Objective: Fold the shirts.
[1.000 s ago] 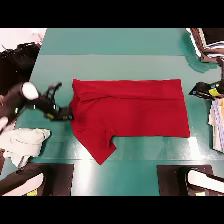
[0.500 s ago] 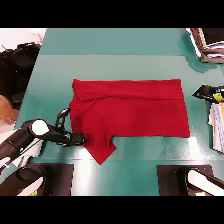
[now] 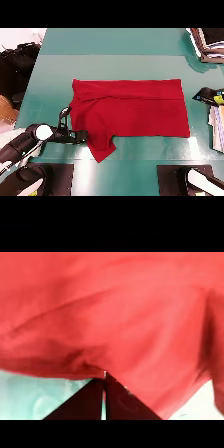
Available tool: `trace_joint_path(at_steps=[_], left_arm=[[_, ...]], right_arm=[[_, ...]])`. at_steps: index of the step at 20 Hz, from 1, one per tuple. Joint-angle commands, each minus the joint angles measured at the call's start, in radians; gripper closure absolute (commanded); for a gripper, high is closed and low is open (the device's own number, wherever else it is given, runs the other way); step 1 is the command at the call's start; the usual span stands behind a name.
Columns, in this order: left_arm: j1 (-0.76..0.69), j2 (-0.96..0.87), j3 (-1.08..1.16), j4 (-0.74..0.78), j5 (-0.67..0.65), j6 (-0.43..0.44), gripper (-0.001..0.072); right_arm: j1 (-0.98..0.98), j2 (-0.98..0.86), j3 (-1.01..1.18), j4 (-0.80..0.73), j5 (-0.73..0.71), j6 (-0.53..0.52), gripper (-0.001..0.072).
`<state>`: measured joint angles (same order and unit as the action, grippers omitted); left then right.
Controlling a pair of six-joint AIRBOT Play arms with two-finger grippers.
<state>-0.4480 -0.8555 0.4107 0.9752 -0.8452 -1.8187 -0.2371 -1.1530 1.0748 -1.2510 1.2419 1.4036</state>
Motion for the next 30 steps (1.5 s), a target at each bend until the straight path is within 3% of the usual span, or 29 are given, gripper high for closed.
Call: trace_joint_path(at_steps=[1, 3, 5, 6, 9, 14, 15, 17, 19, 20, 25, 27, 30], left_arm=[[-0.003, 0.002, 0.039, 0.013, 0.023, -0.009, 0.0685], [-0.003, 0.002, 0.085, 0.021, 0.024, -0.005, 0.0685], [-0.003, 0.002, 0.114, 0.022, 0.031, 0.017, 0.0685], [-0.003, 0.002, 0.121, 0.022, 0.035, 0.02, 0.0684], [-0.003, 0.002, 0.121, 0.023, 0.042, 0.02, 0.0684], [-0.003, 0.002, 0.121, 0.024, 0.042, 0.02, 0.0684], [-0.003, 0.002, 0.121, 0.024, 0.042, 0.02, 0.0684], [-0.003, 0.002, 0.121, 0.034, 0.041, 0.02, 0.0684], [-0.003, 0.002, 0.121, 0.066, 0.019, 0.019, 0.0685], [-0.003, 0.002, 0.121, 0.08, -0.007, 0.019, 0.0685], [-0.003, 0.007, 0.122, 0.107, -0.205, 0.02, 0.0687], [-0.003, 0.053, 0.124, 0.126, -0.229, 0.013, 0.0687], [-0.003, 0.178, 0.13, 0.142, -0.25, -0.062, 0.0686]], right_arm=[[-0.09, 0.04, -0.101, -0.013, 0.057, -0.017, 0.027], [-0.186, 0.074, -0.231, -0.035, 0.098, -0.017, 0.0267], [-0.289, 0.085, -0.357, -0.02, 0.116, -0.017, 0.0121], [-0.331, 0.085, -0.41, 0.003, 0.116, -0.018, 0.0131], [-0.384, 0.085, -0.503, 0.097, 0.083, -0.062, 0.0265], [-0.311, 0.085, -0.527, 0.111, -0.003, -0.062, 0.0296], [-0.286, 0.085, -0.527, 0.111, -0.029, -0.061, 0.0403], [-0.245, 0.085, -0.527, 0.11, -0.072, -0.059, 0.0432], [-0.218, 0.085, -0.526, 0.105, -0.085, -0.06, 0.0644], [-0.212, 0.086, -0.524, 0.105, -0.082, -0.062, 0.0695], [-0.209, 0.198, -0.449, -0.033, 0.035, -0.063, 0.0694], [-0.209, 0.276, -0.424, -0.117, 0.103, -0.063, 0.0695], [-0.209, 0.388, -0.421, -0.129, 0.159, -0.062, 0.0694]])
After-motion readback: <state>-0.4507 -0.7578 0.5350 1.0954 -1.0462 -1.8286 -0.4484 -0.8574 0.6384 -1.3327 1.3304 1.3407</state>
